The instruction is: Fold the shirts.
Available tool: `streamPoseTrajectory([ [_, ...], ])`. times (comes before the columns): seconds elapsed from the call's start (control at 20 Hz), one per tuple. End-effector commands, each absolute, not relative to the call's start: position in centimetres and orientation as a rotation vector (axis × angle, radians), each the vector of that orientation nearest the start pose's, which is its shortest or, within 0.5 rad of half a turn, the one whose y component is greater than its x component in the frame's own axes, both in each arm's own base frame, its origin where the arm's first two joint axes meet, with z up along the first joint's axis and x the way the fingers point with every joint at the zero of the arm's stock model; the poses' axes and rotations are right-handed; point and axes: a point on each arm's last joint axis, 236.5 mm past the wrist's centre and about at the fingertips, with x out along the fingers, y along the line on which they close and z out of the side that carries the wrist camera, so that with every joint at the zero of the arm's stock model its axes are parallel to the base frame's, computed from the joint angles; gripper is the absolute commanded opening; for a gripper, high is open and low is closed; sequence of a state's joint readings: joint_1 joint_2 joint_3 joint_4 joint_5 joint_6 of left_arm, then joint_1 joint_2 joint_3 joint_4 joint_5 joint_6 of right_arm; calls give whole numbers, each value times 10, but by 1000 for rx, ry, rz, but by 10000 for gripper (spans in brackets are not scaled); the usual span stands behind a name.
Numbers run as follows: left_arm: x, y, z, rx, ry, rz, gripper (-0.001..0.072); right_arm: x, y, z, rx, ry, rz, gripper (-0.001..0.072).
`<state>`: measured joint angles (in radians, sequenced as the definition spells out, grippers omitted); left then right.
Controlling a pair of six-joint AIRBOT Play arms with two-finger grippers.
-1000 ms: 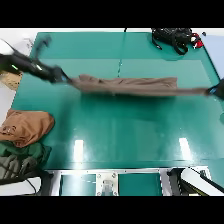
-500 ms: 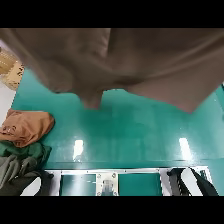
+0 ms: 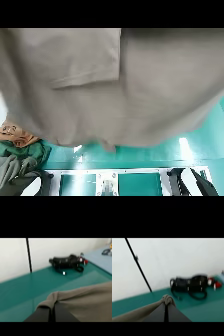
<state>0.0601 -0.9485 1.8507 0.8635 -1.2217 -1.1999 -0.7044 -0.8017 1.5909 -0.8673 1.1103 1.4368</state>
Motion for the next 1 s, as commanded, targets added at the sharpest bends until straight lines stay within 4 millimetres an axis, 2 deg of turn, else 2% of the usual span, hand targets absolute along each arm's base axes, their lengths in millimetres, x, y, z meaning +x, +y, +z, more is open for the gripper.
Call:
streamPoseTrajectory([
  [0.0, 385, -123, 339, -95, 447, -609, 27, 366, -97, 283, 470, 403, -53, 13],
  [0.15, 451, -120, 218, -221, 708, -597, 26, 413, -98, 161, 550, 596, -42, 13],
  [0.3, 496, -125, 110, -293, 896, -585, 26, 452, -110, 60, 646, 763, -74, 14],
  [0.4, 518, -129, 61, -329, 948, -553, 26, 470, -117, 10, 694, 855, -80, 14],
  [0.45, 529, -128, 41, -343, 959, -531, 26, 479, -121, -7, 707, 885, -80, 13],
  [0.5, 539, -127, 28, -370, 956, -510, 26, 489, -124, -20, 719, 904, -77, 13],
  [0.6, 556, -123, 15, -412, 922, -469, 26, 507, -131, -30, 734, 906, -69, 14],
  [0.8, 578, -113, 6, -429, 862, -406, 26, 542, -139, -16, 741, 848, -41, 13],
  [0.95, 574, -113, 1, -412, 883, -418, 26, 542, -132, -12, 723, 866, -11, 13],
])
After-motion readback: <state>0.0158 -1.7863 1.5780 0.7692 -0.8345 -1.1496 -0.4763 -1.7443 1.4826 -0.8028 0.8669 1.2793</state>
